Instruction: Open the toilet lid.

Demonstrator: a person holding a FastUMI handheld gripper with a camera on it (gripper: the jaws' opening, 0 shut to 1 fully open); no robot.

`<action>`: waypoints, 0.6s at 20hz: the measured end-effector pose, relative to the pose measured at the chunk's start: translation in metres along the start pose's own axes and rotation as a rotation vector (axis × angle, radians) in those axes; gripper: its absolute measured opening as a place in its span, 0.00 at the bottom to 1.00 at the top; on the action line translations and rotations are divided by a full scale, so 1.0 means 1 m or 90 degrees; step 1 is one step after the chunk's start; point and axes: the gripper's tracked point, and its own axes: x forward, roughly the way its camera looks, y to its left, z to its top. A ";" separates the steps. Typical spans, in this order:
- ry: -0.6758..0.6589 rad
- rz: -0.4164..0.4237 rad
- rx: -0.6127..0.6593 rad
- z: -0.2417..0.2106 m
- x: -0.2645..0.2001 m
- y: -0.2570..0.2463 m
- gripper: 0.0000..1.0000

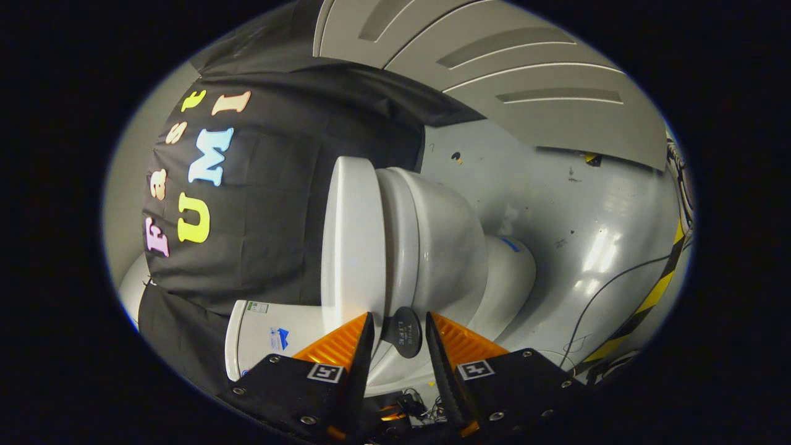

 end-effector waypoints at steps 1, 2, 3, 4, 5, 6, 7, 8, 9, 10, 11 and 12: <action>0.004 0.001 0.001 0.000 0.001 -0.001 0.48; 0.004 0.007 0.006 0.001 0.001 0.001 0.45; 0.003 0.005 0.012 0.001 0.001 0.000 0.43; 0.002 -0.003 0.017 0.001 0.002 -0.004 0.36; 0.001 0.003 0.027 0.002 0.003 -0.005 0.30; -0.003 0.009 0.034 0.003 0.002 -0.004 0.21; -0.009 0.017 0.037 0.003 0.002 -0.003 0.18; -0.017 0.025 0.037 0.004 0.002 0.000 0.15; -0.027 0.034 0.027 0.005 0.001 0.004 0.12; -0.034 0.029 0.009 0.005 0.003 0.005 0.05; -0.038 0.023 -0.010 0.005 0.003 0.003 0.00; -0.043 0.016 -0.026 0.005 0.002 0.002 0.00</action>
